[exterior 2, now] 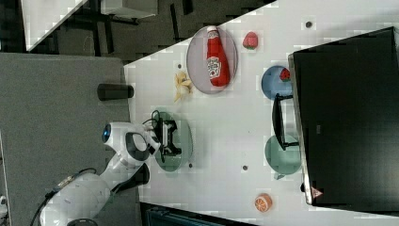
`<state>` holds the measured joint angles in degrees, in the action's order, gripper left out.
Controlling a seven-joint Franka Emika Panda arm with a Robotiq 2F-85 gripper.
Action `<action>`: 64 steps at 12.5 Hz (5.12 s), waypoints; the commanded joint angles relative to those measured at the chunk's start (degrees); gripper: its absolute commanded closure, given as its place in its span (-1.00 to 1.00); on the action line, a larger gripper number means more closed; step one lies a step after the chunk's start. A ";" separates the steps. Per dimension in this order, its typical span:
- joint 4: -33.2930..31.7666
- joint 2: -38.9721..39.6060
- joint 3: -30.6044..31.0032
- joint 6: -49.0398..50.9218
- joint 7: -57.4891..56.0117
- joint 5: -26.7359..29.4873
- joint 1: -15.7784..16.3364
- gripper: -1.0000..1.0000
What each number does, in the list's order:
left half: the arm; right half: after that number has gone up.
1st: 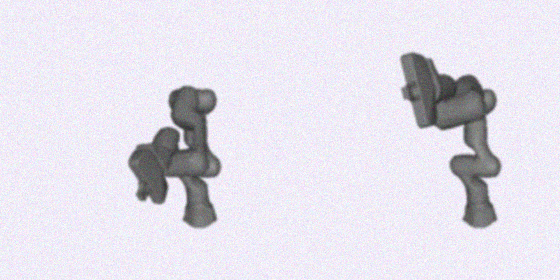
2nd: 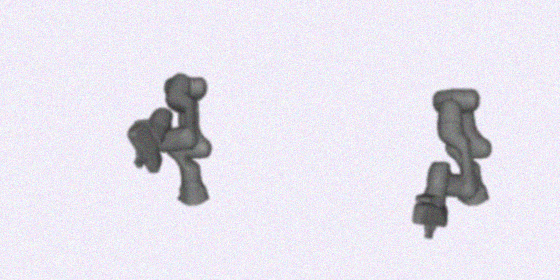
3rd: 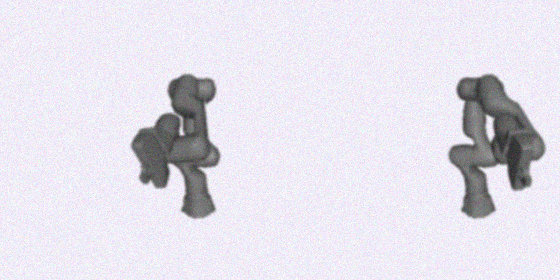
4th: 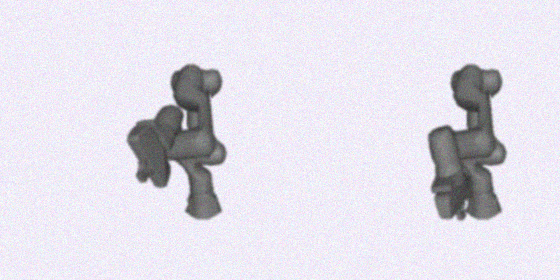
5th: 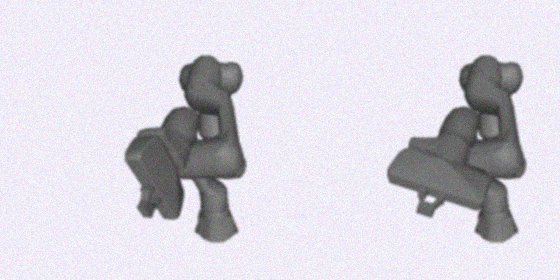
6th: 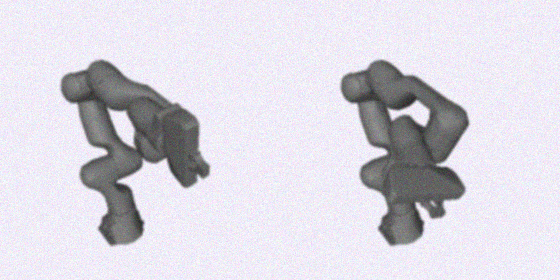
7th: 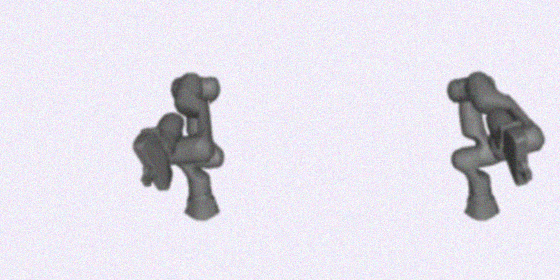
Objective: Drag strainer left to right.
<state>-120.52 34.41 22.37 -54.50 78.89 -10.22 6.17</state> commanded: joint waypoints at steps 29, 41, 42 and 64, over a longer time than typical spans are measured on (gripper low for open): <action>-12.82 -12.98 -12.63 -2.50 -19.89 -0.40 -8.55 -1.00; -13.48 -13.01 -24.28 -5.10 -32.65 -0.40 -9.24 -1.00; -13.49 -13.00 -25.17 -5.13 -33.37 -0.40 -9.24 -1.00; 6.85 -49.54 -22.87 47.55 -77.86 8.78 -8.81 -1.00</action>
